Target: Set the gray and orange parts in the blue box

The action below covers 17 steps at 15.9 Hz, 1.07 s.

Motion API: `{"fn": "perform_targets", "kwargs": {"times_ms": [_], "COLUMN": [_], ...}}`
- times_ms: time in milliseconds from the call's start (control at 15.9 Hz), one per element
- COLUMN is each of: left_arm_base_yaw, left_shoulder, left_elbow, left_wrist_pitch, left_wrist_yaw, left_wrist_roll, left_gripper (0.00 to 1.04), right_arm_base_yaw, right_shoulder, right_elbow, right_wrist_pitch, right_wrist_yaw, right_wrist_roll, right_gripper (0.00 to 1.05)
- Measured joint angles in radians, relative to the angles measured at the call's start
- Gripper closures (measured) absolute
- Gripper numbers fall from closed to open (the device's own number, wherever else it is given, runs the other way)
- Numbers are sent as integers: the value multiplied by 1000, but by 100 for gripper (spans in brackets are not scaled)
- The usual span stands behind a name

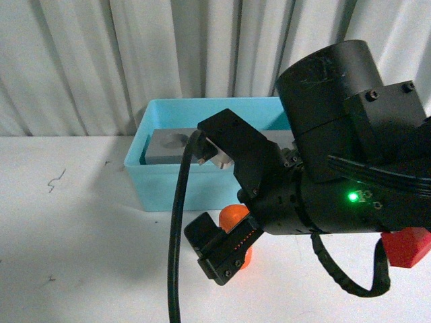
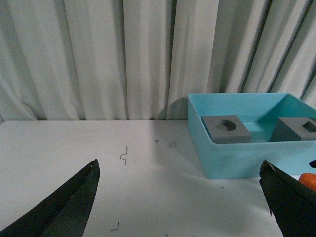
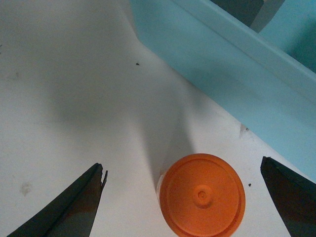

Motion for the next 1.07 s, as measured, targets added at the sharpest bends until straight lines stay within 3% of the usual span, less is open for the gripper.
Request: {"fn": "perform_targets", "kwargs": {"times_ms": [693,1008,1071], "left_arm_base_yaw": [0,0,0], "left_shoulder": [0,0,0], "left_elbow": [0,0,0], "left_wrist_pitch": [0,0,0], "left_wrist_yaw": [0,0,0], "left_wrist_roll": [0,0,0], "left_gripper": [7,7,7], "right_arm_base_yaw": [19,13,14], "right_shoulder": [80,66,36], "right_elbow": [23,16,0], "right_wrist_pitch": [5,10,19], "right_wrist_yaw": [58,57,53], "right_wrist_roll": [68,78,77], "right_gripper": [7,55,57]}}
